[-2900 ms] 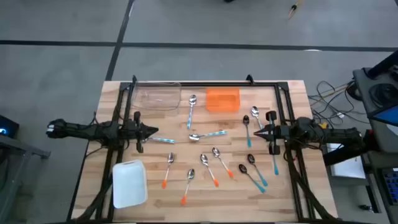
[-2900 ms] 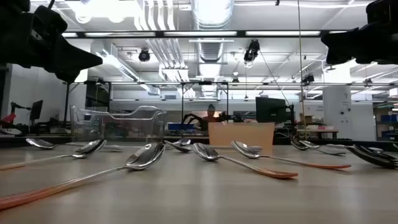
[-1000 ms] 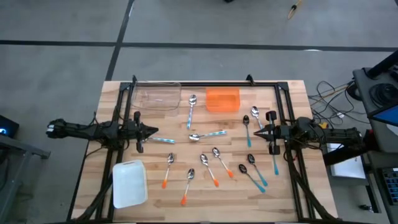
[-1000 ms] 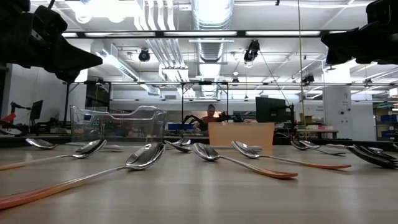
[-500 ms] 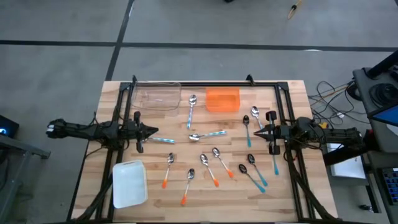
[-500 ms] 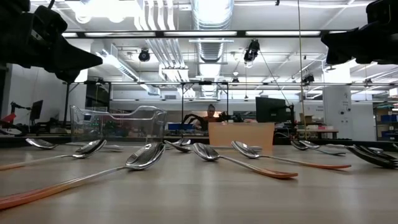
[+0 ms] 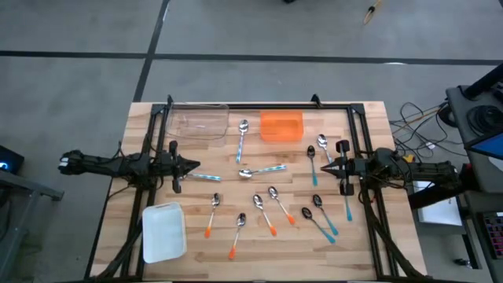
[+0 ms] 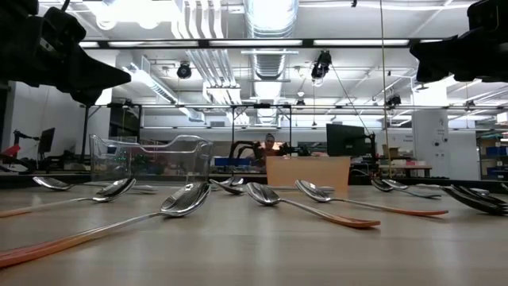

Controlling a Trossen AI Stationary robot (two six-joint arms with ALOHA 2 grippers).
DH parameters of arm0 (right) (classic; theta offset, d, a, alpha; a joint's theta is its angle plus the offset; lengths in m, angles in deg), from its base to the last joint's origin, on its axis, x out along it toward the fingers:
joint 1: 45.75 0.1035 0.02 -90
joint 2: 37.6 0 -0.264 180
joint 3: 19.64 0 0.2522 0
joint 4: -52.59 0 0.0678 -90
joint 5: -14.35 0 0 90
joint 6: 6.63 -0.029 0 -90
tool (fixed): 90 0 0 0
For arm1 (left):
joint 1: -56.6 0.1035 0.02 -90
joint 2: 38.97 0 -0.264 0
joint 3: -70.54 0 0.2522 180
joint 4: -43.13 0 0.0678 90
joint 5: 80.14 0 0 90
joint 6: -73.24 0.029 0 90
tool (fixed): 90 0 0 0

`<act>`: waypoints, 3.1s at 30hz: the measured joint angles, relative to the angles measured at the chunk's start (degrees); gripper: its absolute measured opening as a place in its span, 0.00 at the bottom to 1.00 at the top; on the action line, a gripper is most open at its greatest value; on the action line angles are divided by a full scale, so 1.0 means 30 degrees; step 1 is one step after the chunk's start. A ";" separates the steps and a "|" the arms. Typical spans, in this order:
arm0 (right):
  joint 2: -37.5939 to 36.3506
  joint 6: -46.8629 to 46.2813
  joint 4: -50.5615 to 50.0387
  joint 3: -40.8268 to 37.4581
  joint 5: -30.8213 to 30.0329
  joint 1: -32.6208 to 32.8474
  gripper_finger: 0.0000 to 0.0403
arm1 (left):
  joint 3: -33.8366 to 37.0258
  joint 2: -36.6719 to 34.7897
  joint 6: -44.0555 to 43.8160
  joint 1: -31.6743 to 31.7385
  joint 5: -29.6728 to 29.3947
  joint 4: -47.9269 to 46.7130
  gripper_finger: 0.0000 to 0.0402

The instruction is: Sort silverware by color (type)

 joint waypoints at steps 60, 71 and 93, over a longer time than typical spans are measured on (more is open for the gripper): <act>0.6515 -1.1258 0.5745 0.2256 -0.9481 -0.0149 0.02 | -0.1056 0.7327 -0.5435 -0.0019 0.0149 1.4039 0.00; 1.0568 -1.5353 -0.9067 0.9908 -1.2001 -0.3218 0.02 | -0.2732 1.1083 -0.4486 0.0010 -0.0061 1.4003 0.00; 1.8355 -1.7649 -1.4826 1.6053 -0.5543 -0.7692 0.02 | -1.2351 1.5887 0.6873 0.1834 -0.2362 0.1792 0.00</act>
